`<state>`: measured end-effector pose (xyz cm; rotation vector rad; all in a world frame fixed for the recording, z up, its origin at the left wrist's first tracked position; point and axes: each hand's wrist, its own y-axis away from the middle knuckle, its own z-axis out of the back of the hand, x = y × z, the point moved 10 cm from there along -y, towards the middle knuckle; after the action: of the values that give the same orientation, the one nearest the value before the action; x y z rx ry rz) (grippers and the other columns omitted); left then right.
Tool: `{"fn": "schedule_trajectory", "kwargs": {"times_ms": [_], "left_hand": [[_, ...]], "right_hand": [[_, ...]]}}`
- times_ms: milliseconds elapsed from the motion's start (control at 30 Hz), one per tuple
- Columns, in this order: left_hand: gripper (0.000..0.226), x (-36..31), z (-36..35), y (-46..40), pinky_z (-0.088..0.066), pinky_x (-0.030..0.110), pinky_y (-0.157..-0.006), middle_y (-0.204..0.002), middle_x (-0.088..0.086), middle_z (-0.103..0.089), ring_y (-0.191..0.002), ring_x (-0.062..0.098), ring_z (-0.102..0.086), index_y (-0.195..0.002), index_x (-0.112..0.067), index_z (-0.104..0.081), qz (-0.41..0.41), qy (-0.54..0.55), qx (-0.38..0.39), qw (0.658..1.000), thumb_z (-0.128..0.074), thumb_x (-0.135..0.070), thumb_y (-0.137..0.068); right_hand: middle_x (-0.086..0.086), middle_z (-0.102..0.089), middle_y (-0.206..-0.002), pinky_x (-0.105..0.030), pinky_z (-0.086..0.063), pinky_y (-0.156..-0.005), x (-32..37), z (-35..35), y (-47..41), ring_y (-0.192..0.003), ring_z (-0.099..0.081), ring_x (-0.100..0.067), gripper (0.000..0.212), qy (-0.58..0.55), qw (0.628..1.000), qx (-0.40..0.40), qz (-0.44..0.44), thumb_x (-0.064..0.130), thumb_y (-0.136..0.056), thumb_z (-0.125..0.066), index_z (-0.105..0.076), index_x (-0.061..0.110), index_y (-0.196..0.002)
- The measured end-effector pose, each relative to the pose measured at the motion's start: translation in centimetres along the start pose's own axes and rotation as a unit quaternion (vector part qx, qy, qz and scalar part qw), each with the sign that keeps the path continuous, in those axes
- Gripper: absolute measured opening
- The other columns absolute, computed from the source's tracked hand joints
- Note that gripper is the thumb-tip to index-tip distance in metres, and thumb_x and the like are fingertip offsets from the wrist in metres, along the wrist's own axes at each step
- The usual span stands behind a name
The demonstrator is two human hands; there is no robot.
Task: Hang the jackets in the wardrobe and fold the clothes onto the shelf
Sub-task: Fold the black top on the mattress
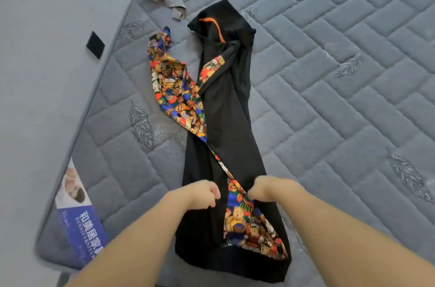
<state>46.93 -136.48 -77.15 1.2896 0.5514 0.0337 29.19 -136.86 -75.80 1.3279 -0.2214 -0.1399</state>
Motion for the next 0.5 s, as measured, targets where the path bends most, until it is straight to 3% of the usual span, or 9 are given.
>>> {"fn": "schedule_trajectory", "kwargs": {"times_ms": [33,100,200,367,467,500], "left_hand": [[0.025,0.5,3.9,-0.2,-0.052,0.031,-0.085,-0.106,0.011,-0.069,-0.094,0.025,-0.063,-0.092,-0.020,-0.065,0.007,0.057,-0.075,0.996,-0.050,-0.001,-0.086],[0.026,1.8,10.9,-0.1,-0.055,0.040,-0.090,-0.097,0.011,-0.067,-0.094,0.029,-0.064,-0.083,-0.019,-0.061,0.014,0.150,-0.194,0.969,-0.043,0.000,-0.086],[0.028,3.7,18.0,0.1,-0.055,0.040,-0.082,-0.090,0.013,-0.064,-0.091,0.028,-0.061,-0.077,-0.014,-0.057,0.005,0.259,-0.288,0.922,-0.041,0.005,-0.088],[0.031,5.4,24.8,0.3,-0.041,0.033,-0.070,-0.085,0.008,-0.050,-0.082,0.021,-0.049,-0.071,-0.024,-0.040,-0.008,0.383,-0.358,0.852,-0.053,-0.007,-0.092],[0.009,5.4,26.7,-1.1,-0.044,0.034,-0.074,-0.095,0.005,-0.057,-0.088,0.023,-0.054,-0.096,-0.018,-0.049,-0.019,0.452,-0.355,0.818,-0.058,-0.018,-0.095],[0.016,5.3,26.7,-1.7,-0.044,0.034,-0.075,-0.099,0.006,-0.059,-0.091,0.024,-0.057,-0.108,-0.015,-0.049,-0.015,0.476,-0.344,0.809,-0.058,-0.020,-0.095]], "right_hand": [[-0.012,-0.057,-0.129,-0.036,-0.046,-0.089,1.8,4.0,0.3,-0.112,-0.057,-0.029,0.043,-0.005,0.994,-0.102,0.024,0.036,-0.092,-0.052,-0.053,0.012,-0.127],[-0.011,-0.055,-0.129,-0.039,-0.048,-0.092,5.9,9.7,1.3,-0.115,-0.055,-0.031,0.043,-0.007,0.971,-0.230,0.068,0.036,-0.093,-0.050,-0.048,0.014,-0.130],[-0.009,-0.049,-0.133,-0.045,-0.049,-0.096,11.6,12.9,1.1,-0.118,-0.052,-0.030,0.053,0.012,0.954,-0.283,0.101,0.039,-0.091,-0.056,-0.040,0.019,-0.137],[-0.006,-0.047,-0.121,-0.041,-0.046,-0.089,16.2,14.0,-1.2,-0.113,-0.052,-0.026,0.070,0.090,0.929,-0.351,0.077,0.057,-0.078,-0.070,-0.039,0.017,-0.127],[-0.005,-0.044,-0.118,-0.033,-0.043,-0.076,16.5,13.3,-2.4,-0.107,-0.050,-0.023,0.065,0.094,0.914,-0.388,0.075,0.046,-0.077,-0.075,-0.038,0.018,-0.123],[-0.005,-0.044,-0.118,-0.031,-0.040,-0.073,16.6,13.4,-2.6,-0.106,-0.050,-0.022,0.062,0.096,0.908,-0.400,0.084,0.041,-0.078,-0.075,-0.038,0.018,-0.123]]}}
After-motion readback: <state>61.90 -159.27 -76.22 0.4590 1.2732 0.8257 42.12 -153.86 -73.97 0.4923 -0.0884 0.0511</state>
